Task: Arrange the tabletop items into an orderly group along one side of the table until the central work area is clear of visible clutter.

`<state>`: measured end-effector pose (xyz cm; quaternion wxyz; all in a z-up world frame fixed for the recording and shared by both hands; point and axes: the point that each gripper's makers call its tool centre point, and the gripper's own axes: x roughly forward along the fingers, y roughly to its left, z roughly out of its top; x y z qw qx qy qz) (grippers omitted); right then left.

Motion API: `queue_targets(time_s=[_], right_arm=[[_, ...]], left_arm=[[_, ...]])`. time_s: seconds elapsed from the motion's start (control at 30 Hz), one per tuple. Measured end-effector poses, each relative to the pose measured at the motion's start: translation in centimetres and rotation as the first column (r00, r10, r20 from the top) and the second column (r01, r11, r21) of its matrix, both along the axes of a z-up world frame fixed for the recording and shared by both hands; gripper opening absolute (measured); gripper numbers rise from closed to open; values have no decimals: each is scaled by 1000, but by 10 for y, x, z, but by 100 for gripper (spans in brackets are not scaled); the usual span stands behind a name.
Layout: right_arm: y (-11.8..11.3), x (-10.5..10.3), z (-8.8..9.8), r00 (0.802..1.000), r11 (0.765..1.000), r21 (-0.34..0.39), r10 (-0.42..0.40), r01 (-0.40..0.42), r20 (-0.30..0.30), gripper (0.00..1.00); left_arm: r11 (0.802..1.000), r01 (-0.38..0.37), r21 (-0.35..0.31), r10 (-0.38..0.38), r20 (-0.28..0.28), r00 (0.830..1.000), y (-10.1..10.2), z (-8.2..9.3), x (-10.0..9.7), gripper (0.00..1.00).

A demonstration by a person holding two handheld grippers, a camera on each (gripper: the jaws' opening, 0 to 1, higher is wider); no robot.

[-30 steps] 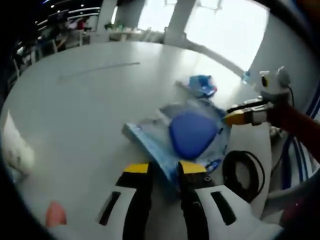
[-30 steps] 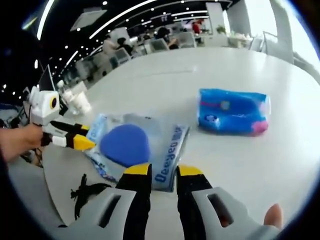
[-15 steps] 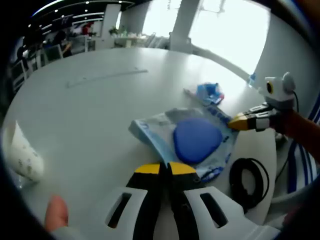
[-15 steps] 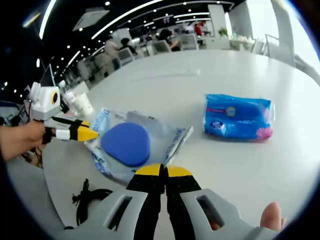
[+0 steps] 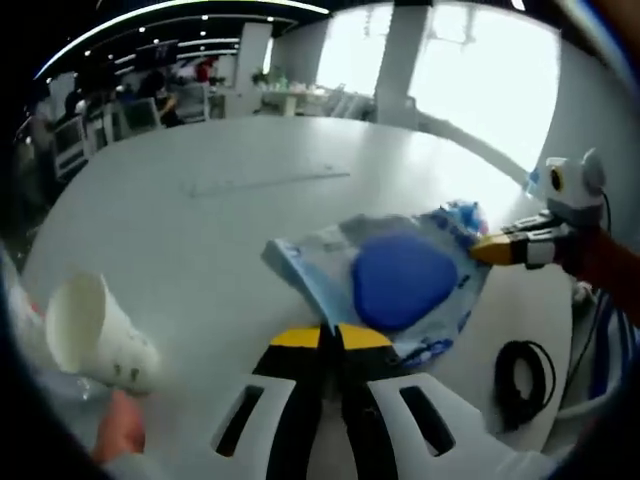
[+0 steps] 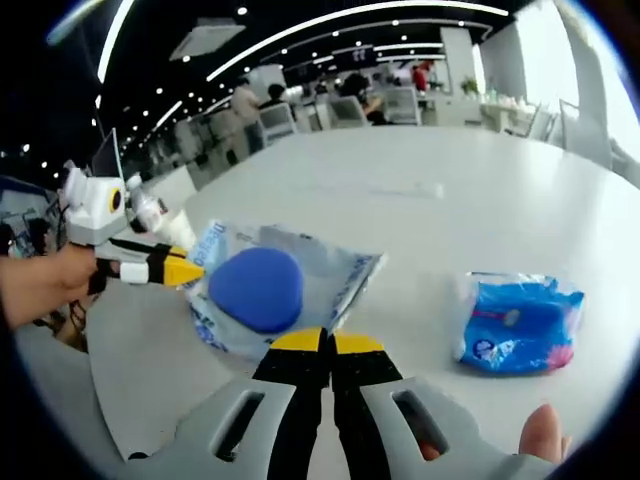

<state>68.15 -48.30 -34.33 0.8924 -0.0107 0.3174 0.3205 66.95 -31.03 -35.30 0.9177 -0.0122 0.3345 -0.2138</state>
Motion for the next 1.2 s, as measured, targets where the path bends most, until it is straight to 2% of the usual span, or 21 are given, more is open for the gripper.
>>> queue_targets(time_s=[0.17,0.33,0.73,0.97,1.2], right_arm=[[18,12,-5,1000,1000,3,20,-20,-6,2],[25,19,-16,999,1000,18,23,-23,-30,2],[33,24,-31,997,999,13,35,-35,-62,3],[31,22,-41,996,999,4,34,-34,-84,3],[31,23,-44,996,999,1,38,-38,-77,3]], left_arm=[[999,-34,42,35,-11,999,15,-5,9,1],[996,-45,75,47,-28,999,23,-13,14,1],[991,-43,129,54,-81,995,31,-30,17,2],[986,-22,163,33,-64,997,31,-33,18,4],[978,-10,209,23,-60,998,34,-38,20,8]])
